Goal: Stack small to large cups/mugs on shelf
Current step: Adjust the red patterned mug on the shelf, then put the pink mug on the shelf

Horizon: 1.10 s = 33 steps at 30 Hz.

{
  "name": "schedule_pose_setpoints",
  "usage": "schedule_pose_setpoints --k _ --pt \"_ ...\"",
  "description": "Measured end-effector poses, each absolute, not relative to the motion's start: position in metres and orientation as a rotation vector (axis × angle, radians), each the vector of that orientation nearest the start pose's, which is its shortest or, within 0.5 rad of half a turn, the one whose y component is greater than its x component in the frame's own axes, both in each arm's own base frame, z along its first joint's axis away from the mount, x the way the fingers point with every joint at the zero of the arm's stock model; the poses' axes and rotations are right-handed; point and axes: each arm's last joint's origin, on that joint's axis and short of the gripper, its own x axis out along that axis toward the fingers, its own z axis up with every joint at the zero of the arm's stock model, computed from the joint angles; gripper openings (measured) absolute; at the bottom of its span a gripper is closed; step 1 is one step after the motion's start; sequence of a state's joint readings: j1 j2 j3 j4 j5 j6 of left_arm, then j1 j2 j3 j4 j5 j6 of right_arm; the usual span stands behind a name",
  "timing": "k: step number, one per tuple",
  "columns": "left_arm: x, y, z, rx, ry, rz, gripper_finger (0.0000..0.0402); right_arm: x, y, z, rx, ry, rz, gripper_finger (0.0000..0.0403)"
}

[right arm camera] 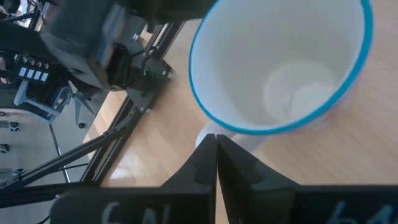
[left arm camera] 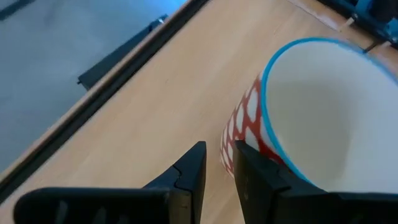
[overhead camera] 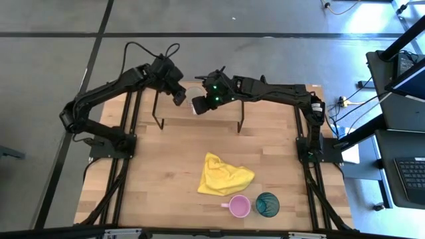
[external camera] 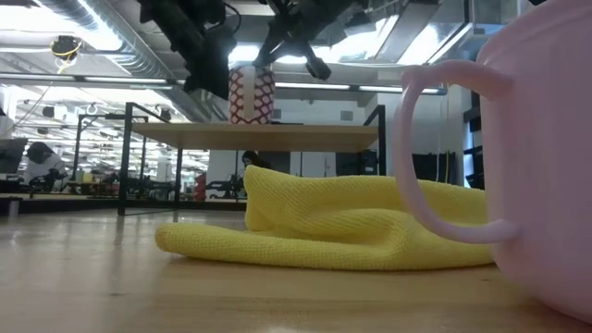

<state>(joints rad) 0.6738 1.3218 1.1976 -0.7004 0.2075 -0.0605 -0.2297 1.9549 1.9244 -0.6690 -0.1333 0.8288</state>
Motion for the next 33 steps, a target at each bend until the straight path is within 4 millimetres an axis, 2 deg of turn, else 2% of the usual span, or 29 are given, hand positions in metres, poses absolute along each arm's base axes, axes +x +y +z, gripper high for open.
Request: schedule_pose_setpoints --k 9,16,22,26,30,33 --pt "0.223 0.168 0.313 -0.388 0.737 0.43 0.0074 0.43 -0.092 0.338 0.924 0.622 -0.371 0.0014" --pt "0.203 0.182 0.318 -0.377 0.728 0.501 0.0074 0.43 -0.092 0.338 0.915 0.622 -0.368 0.0014" --pt "0.183 0.184 0.329 -0.362 0.706 0.546 0.0074 0.43 -0.092 0.343 0.853 0.605 -0.336 0.0014" --pt "0.171 0.173 0.34 -0.36 0.67 0.5 0.0074 0.429 -0.094 0.369 0.716 0.543 -0.259 0.0014" --pt "0.161 0.15 0.354 -0.315 0.641 0.398 0.0074 0.422 -0.084 0.415 0.364 0.464 -0.067 0.0014" --pt "0.153 0.126 0.363 -0.268 0.645 0.338 0.0074 0.406 -0.067 0.446 0.152 0.471 -0.085 0.0014"
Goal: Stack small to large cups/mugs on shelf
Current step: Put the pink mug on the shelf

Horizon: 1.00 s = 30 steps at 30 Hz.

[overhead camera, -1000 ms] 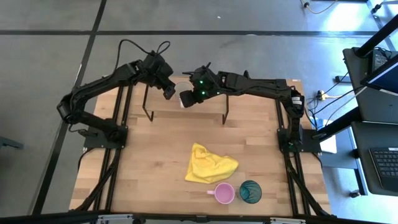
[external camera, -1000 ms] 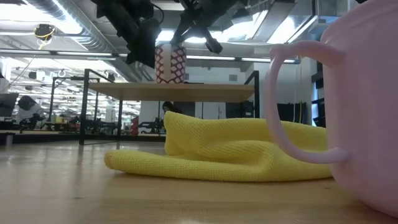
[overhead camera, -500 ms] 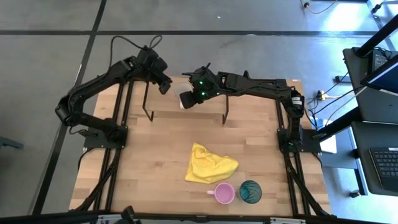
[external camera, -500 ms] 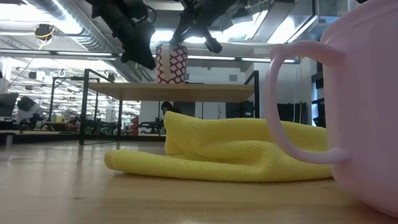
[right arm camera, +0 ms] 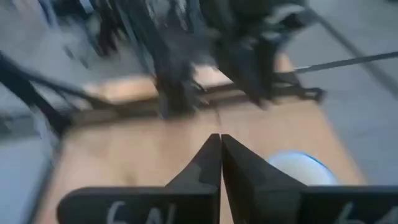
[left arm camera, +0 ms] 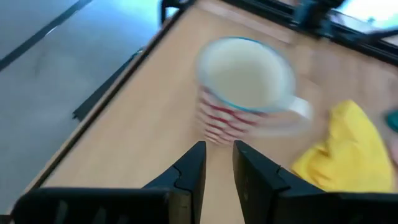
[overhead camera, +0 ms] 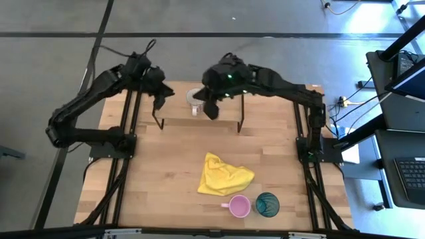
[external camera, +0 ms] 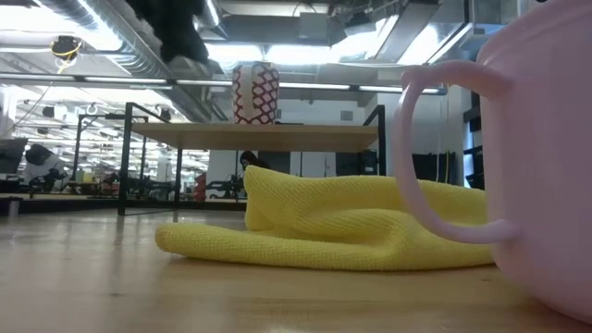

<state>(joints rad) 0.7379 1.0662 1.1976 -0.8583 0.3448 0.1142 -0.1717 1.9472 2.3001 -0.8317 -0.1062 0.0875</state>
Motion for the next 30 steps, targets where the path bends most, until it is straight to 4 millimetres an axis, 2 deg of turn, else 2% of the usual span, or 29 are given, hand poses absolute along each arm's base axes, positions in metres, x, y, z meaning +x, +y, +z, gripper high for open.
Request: schedule_pose_setpoints --k 4,9,15,21,26,30 --pt "0.141 0.093 0.372 -0.225 0.654 0.269 0.0074 0.378 -0.056 0.455 0.02 0.599 -0.194 0.0014" --pt "0.129 0.062 0.379 -0.221 0.655 0.247 0.0074 0.34 -0.05 0.462 0.143 0.734 -0.26 0.0014" --pt "0.13 0.04 0.382 -0.287 0.628 0.175 0.0074 0.323 -0.039 0.463 0.183 0.821 -0.267 0.0014" --pt "0.154 0.017 0.376 -0.305 0.695 0.022 0.0074 0.304 -0.026 0.454 0.117 1.0 -0.392 0.0014" --pt "0.181 -0.008 0.366 -0.229 0.738 0.098 0.0074 0.292 -0.018 0.466 0.045 0.921 -0.529 0.0014" --pt "0.202 -0.038 0.354 -0.186 0.768 0.133 0.0074 0.277 -0.005 0.477 -0.012 0.858 -0.587 0.0014"
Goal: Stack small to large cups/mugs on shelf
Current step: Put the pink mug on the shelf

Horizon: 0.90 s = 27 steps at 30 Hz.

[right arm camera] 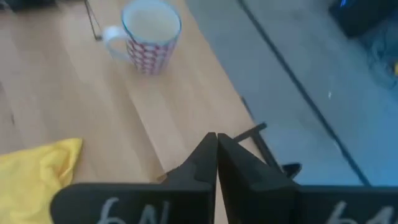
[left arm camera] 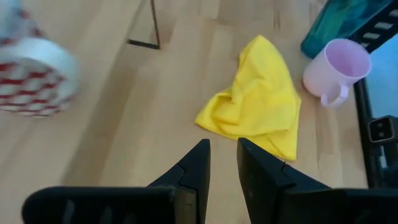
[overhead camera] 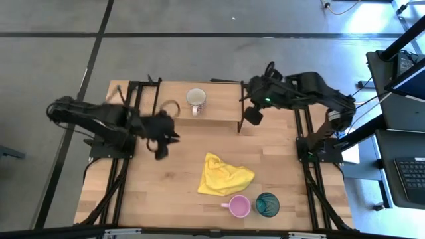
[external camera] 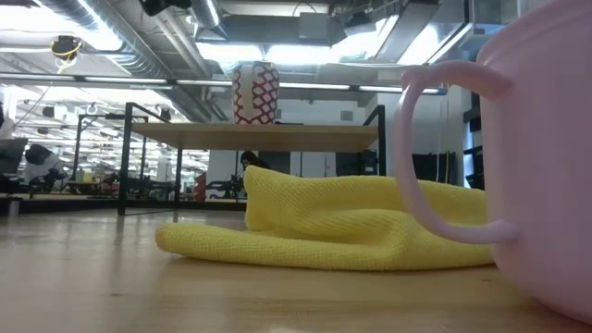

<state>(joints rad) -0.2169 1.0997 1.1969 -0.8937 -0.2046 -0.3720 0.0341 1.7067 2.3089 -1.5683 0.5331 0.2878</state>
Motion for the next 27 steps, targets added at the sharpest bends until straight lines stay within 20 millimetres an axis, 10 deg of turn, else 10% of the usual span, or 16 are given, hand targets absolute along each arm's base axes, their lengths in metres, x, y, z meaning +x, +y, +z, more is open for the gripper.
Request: schedule_pose_setpoints --k 12,27 --pt "0.252 -0.145 0.306 -0.231 0.652 0.216 0.0074 0.227 0.059 0.499 0.178 0.772 -0.271 0.0014" --pt "0.229 -0.189 0.303 -0.228 0.634 0.098 0.0074 0.302 0.185 0.363 0.581 0.96 -0.094 0.0002"
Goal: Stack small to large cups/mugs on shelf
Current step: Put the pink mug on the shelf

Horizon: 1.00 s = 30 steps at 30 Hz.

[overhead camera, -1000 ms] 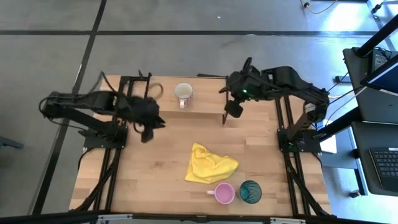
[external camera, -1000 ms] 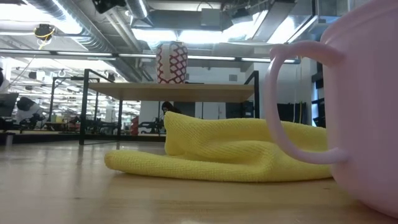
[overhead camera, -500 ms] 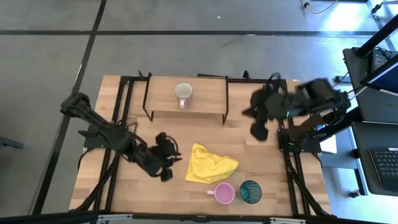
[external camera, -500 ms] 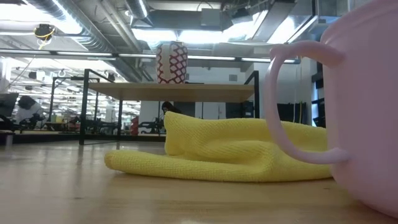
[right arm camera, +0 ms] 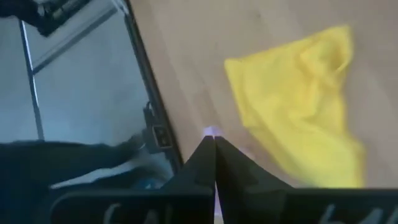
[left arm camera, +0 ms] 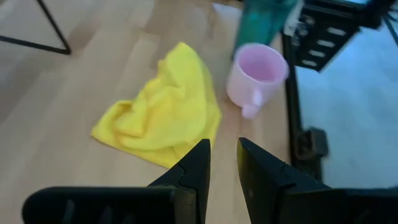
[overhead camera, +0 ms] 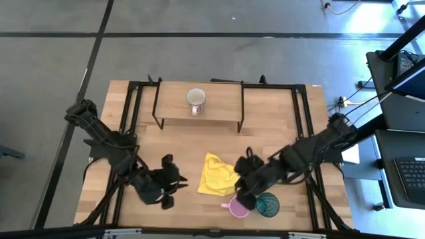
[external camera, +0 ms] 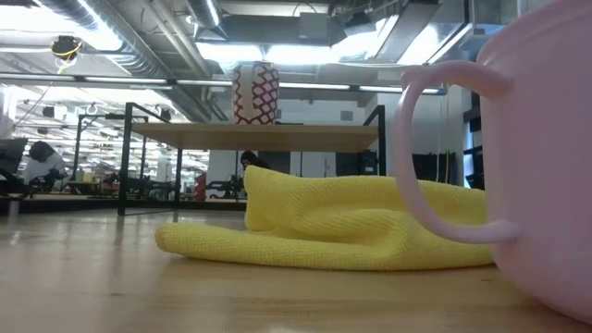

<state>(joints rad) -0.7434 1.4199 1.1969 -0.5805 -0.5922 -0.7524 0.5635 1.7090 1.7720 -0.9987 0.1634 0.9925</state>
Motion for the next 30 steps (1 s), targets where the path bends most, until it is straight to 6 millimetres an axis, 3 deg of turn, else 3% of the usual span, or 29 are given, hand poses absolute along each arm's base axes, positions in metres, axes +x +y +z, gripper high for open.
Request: schedule_pose_setpoints --k 7,14,24,30 --pt "0.206 -0.209 0.304 -0.188 0.654 0.002 0.0074 0.315 0.23 0.326 0.542 1.195 0.022 0.0002" --pt "0.192 -0.221 0.304 -0.178 0.645 -0.022 0.0074 0.339 0.254 0.302 0.543 1.312 0.055 0.0001" --pt "0.182 -0.228 0.304 -0.193 0.615 -0.016 0.0073 0.357 0.266 0.267 0.51 1.366 -0.011 0.0" --pt "0.177 -0.231 0.305 -0.183 0.591 -0.006 0.0073 0.356 0.261 0.262 0.465 1.334 -0.142 0.0"
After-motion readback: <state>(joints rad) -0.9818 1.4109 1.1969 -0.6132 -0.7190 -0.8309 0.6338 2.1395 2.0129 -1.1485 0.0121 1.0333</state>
